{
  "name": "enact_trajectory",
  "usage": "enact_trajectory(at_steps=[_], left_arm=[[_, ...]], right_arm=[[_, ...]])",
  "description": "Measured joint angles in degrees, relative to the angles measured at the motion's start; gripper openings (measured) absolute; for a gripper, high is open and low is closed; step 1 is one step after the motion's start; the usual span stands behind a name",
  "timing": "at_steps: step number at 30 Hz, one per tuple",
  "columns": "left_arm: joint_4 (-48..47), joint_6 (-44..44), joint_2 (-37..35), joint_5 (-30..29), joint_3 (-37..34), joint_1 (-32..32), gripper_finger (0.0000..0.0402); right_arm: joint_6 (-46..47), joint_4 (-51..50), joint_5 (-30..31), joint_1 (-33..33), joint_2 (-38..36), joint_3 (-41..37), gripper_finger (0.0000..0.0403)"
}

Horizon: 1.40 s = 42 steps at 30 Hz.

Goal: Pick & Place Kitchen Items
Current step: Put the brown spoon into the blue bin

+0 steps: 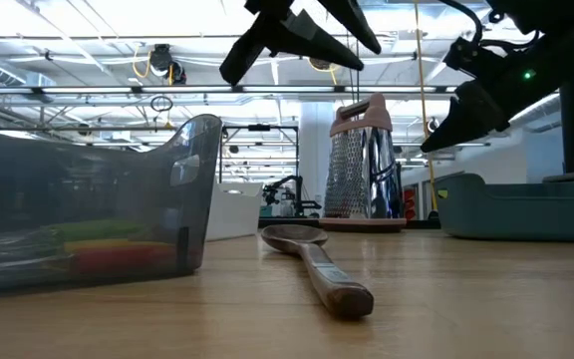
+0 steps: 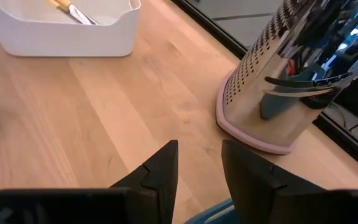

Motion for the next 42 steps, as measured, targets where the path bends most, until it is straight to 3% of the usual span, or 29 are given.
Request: enact_trajectory(at_steps=[12,16,23,32,42], left_arm=[[2.31,2.92,4.32,7.58,3.22,1.03,0.0085],[-3.22,4.73,4.40,7.62,7.20,1.05,0.0085],[-13.70,-0.40,4.38,8.56,11.77,1.03,0.0085],[-24.03,-1.27,4.39,11.68,11.96,1.09,0.0086],[-27.07,-2.97,6.31,17.24,11.96,1.36,0.0086]], right_arm=[[-1.76,2.84,0.00,0.00,-0.06,-0.04,0.0116],[-1.93,2.86,0.00,0.00,-0.04,-0.04,0.0116],[-1.97,2.84,0.00,0.00,-0.04,-0.04,0.0116],[-1.97,2.86,0.00,0.00,-0.04,-0.04,0.0116],[-1.97,2.86,0.00,0.00,-0.04,-0.04,0.0116]])
